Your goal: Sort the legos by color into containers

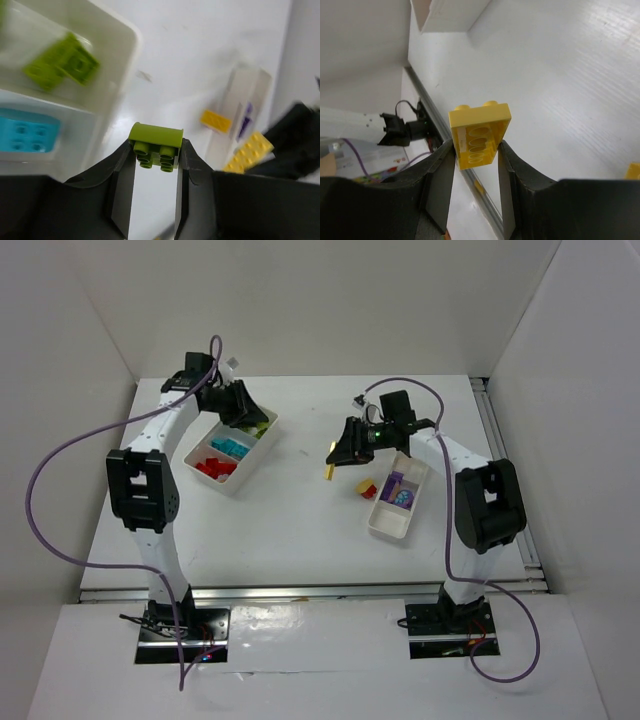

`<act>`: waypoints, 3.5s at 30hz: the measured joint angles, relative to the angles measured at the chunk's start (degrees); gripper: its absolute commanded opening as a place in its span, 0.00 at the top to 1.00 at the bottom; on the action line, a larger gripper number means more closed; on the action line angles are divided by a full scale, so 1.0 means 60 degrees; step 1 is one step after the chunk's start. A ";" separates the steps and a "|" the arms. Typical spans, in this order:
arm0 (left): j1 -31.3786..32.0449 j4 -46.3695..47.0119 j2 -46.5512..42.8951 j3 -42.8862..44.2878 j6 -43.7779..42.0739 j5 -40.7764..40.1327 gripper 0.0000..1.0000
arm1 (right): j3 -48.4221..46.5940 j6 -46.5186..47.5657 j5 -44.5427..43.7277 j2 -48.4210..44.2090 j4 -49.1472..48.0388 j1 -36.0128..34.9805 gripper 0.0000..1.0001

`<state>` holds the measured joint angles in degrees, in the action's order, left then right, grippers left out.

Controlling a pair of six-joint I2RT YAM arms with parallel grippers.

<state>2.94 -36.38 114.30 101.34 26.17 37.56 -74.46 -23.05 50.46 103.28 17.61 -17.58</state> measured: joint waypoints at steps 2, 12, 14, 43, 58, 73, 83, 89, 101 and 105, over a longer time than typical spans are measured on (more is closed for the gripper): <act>0.0029 0.0058 0.0142 0.0415 0.0499 -0.1242 1.00 | 0.0171 -0.0273 -0.0441 -0.0178 -0.0237 0.0040 0.96; 0.0124 -0.0011 0.1628 0.1778 0.1421 -0.4146 0.79 | 0.0670 -0.0845 -0.1235 -0.1107 -0.0780 0.0047 0.96; 0.0124 -0.0033 0.1923 0.1902 0.1432 -0.4320 0.69 | 0.0729 -0.0820 -0.1683 -0.1217 -0.0707 0.0047 0.96; 0.1231 -0.0645 0.0863 0.2881 0.1133 -0.4408 0.08 | 0.4506 -0.2575 -1.1165 -0.6543 0.3967 -0.1351 0.96; 0.1614 -0.0758 0.0710 0.2925 0.0969 -0.3949 0.09 | 0.4637 -0.3235 -1.3759 -0.5486 0.4258 -0.4109 0.89; 0.1614 -0.0892 0.0729 0.2925 0.0914 -0.3781 0.09 | 0.4011 -0.3628 -1.5103 -0.4204 0.4852 -0.5665 0.22; 0.1614 -0.0933 0.0761 0.2925 0.0889 -0.3705 0.10 | 0.3432 -0.3158 -1.4433 -0.4251 0.4583 -0.4965 0.38; 0.1614 -0.0940 0.0794 0.2922 0.0885 -0.3668 0.10 | 0.2973 -0.2641 -1.2699 -0.4288 0.3949 -0.3013 0.50; 0.2539 -0.1421 0.1526 0.4014 0.0375 -0.3606 0.21 | 0.1978 -0.1996 -1.0954 -0.4003 0.3504 -0.1526 0.60; 0.3344 -0.1559 0.1741 0.3960 0.0372 -0.3428 0.21 | 0.0503 -0.1384 -1.0670 -0.2852 0.3497 -0.1351 0.41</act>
<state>23.00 -45.74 124.75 125.10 28.40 16.99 -71.44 -31.35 -13.56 86.17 38.59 -25.69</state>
